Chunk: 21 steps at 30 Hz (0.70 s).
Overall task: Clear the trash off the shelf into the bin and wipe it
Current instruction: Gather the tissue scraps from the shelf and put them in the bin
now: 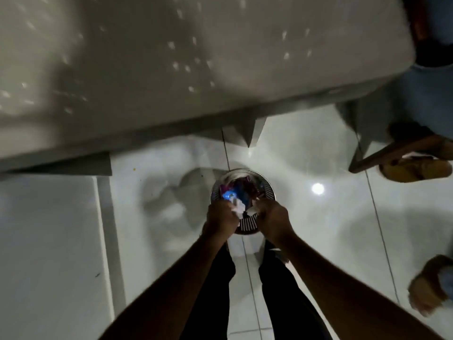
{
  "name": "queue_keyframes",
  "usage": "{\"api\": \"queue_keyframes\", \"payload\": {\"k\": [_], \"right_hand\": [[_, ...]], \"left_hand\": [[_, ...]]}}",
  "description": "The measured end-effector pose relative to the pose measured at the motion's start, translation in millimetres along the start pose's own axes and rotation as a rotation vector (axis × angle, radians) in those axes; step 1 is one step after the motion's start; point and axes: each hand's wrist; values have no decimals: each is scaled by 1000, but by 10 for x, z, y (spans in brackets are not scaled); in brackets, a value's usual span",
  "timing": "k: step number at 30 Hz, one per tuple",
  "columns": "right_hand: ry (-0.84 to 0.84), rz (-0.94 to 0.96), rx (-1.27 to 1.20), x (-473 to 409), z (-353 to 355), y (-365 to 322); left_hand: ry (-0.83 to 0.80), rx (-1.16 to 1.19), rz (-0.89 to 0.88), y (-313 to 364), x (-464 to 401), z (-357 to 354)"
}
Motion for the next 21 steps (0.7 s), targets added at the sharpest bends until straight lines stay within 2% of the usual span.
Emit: {"api": "queue_keyframes", "payload": {"k": [3, 6, 9, 12, 16, 21], "right_hand": [[-114, -71, -34, -275, -208, 111], [-121, -42, -104, -390, -276, 151], [-120, -42, -139, -406, -194, 151], [-31, -55, -155, -233, -25, 21], [129, 46, -159, 253, 371, -238], [382, 237, -186, 1244, 1249, -812]], "left_hand": [[-82, 1, 53, -190, -348, -316], [-188, -49, 17, -281, -533, -438], [-210, -64, -5, -263, -565, -351], [-119, -58, -53, -130, -385, -80], [-1, -124, -213, 286, 195, 461], [-2, -101, -596, 1036, 1460, 1297]]}}
Point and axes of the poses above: each hand's wrist, its own x-axis away from the middle knuckle, its own z-axis out of the back of the hand, y = z × x, and after that the axes turned 13 degrees about x, right-handed
